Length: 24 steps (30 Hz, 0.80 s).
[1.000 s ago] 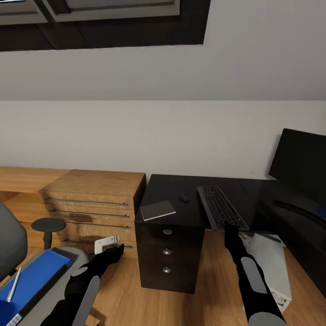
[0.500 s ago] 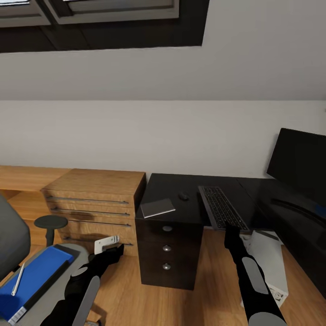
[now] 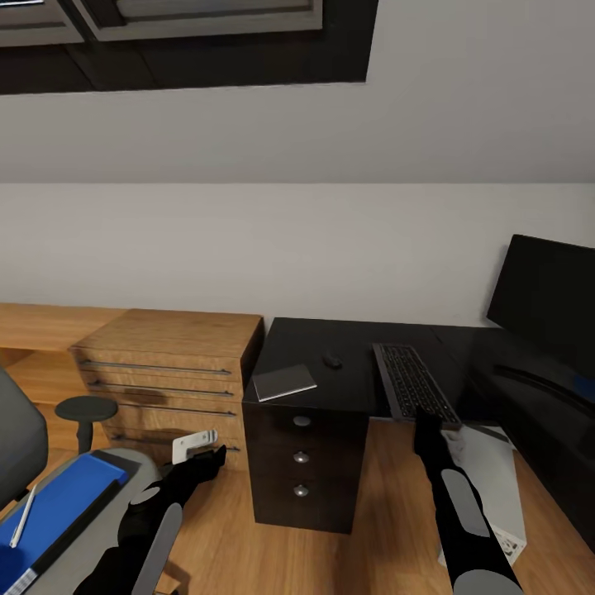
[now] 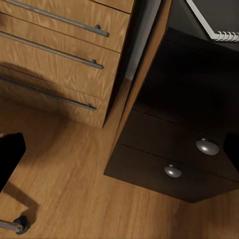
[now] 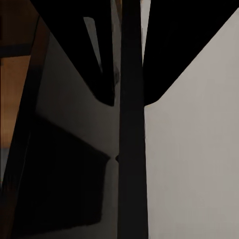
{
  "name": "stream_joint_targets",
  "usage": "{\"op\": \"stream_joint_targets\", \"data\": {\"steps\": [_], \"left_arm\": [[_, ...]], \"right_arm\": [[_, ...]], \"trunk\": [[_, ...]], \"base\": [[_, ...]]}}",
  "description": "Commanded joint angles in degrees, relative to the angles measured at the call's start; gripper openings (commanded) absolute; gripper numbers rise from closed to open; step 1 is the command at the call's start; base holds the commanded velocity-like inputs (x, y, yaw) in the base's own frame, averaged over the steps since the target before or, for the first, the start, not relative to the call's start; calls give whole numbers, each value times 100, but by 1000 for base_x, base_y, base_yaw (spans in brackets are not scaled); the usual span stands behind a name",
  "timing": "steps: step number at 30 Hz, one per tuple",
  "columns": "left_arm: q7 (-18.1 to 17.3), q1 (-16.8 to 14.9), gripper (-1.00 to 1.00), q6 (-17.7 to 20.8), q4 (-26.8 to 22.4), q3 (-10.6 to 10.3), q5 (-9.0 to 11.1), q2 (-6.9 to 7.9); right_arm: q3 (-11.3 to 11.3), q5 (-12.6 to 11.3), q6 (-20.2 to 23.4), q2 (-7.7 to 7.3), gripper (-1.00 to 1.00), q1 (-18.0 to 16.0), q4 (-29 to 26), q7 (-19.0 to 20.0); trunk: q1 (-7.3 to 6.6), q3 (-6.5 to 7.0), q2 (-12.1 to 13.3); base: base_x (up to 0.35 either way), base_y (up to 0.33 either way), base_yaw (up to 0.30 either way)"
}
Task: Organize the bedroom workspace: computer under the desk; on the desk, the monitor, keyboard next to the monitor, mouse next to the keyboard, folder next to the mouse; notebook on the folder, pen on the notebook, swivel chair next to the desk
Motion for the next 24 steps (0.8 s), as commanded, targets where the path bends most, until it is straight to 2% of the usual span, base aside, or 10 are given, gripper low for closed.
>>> {"op": "stream_joint_targets", "data": {"steps": [1,12,13,24], "left_arm": [[52,-4,100,18,-6,-7,60,1],[51,-2,100,16,-6,-7,62,1],[51,-3,100,14,-6,-7,61,1],[47,-1,100,11,-6,-7,65,1]], "right_arm": [[-12,-63,-33,6,-100,-5,3,33],[7,-68,-143,-3,-100,-5,110,20],[10,-66,-143,-4,100,-5,117,19],[19,-63,-134,-14,100,-5,128,-245]], "trunk": [[0,-6,-3],[0,-6,-3],[0,-6,-3],[0,-6,-3]], "base": [[1,-1,0],[0,0,0],[0,0,0],[0,0,0]]}}
